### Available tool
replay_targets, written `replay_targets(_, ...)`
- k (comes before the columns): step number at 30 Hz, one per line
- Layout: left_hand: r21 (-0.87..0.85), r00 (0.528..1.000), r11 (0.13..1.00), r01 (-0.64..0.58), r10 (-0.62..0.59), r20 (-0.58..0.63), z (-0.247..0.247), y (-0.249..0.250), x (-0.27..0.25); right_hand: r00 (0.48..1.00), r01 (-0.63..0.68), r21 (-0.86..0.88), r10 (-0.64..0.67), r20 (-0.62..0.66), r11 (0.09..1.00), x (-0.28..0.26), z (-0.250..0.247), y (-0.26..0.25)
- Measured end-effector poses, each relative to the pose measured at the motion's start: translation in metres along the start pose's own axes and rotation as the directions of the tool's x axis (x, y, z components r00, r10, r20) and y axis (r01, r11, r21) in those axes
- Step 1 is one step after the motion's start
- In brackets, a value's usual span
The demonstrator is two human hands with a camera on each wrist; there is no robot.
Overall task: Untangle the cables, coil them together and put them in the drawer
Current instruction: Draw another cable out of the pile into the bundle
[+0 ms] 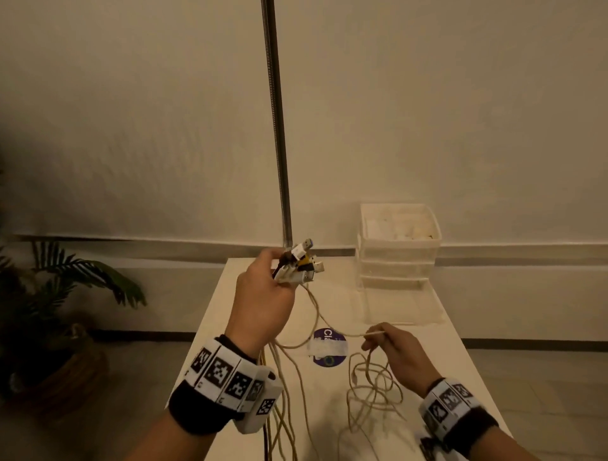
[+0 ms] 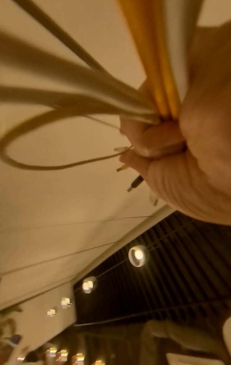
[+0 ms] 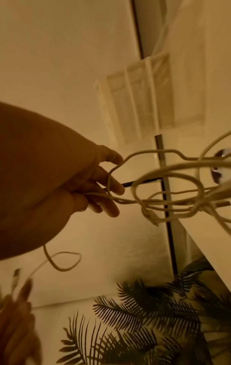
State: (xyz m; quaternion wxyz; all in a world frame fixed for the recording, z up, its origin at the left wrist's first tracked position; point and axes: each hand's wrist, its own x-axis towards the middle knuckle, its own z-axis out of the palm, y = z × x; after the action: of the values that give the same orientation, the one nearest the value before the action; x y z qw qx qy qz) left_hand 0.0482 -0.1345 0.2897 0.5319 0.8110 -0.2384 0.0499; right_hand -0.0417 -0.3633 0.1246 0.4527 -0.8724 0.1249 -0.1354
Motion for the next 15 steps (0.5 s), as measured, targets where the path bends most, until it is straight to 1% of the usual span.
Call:
replay_targets(1, 0.055, 0.999, 0.998, 0.029, -0.027, -0.026, 0.001, -0.001, -0.001, 1.0, 0.006, -0.033, -0.006, -0.011, 0.999, 0.005, -0.005, -0.004)
replay_targets(2, 0.092, 0.998, 0.995, 0.034, -0.03, -0.048, 0.004, -0.003, -0.002, 1.0, 0.016, -0.077, -0.017, -0.007, 0.997, 0.009, -0.011, -0.009)
replay_targets(4, 0.135, 0.998, 0.991, -0.003, 0.012, -0.069, 0.006, -0.004, -0.005, 0.998, 0.054, -0.188, -0.045, 0.053, 0.981, 0.016, -0.022, -0.021)
replay_targets(6, 0.128, 0.998, 0.99, -0.059, 0.063, -0.029, 0.01, -0.003, -0.008, 0.994, 0.087, -0.262, -0.065, 0.093, 0.961, 0.02, -0.032, -0.031)
replay_targets(7, 0.103, 0.995, 0.99, -0.093, 0.09, 0.035, 0.012, -0.002, -0.008, 0.993, 0.092, -0.264, -0.069, 0.092, 0.96, 0.02, -0.036, -0.038)
replay_targets(8, 0.074, 0.985, 0.989, -0.126, 0.116, 0.127, 0.015, 0.0, -0.009, 0.994, 0.089, -0.248, -0.069, 0.088, 0.965, 0.02, -0.039, -0.045)
replay_targets(10, 0.038, 0.939, 0.985, -0.166, 0.147, 0.31, 0.026, 0.001, -0.011, 0.99, 0.099, -0.194, -0.078, 0.115, 0.976, 0.019, -0.042, -0.061)
replay_targets(11, 0.044, 0.92, 0.985, -0.169, 0.141, 0.365, 0.033, 0.0, -0.012, 0.987, 0.109, -0.162, -0.087, 0.134, 0.981, 0.019, -0.041, -0.068)
replay_targets(13, 0.077, 0.911, 0.986, -0.146, 0.103, 0.398, 0.048, -0.006, -0.013, 0.983, 0.126, -0.074, -0.114, 0.145, 0.989, 0.023, -0.04, -0.079)
replay_targets(15, 0.092, 0.927, 0.99, -0.106, 0.065, 0.369, 0.057, -0.009, -0.012, 0.982, 0.136, 0.009, -0.136, 0.13, 0.991, 0.025, -0.04, -0.084)
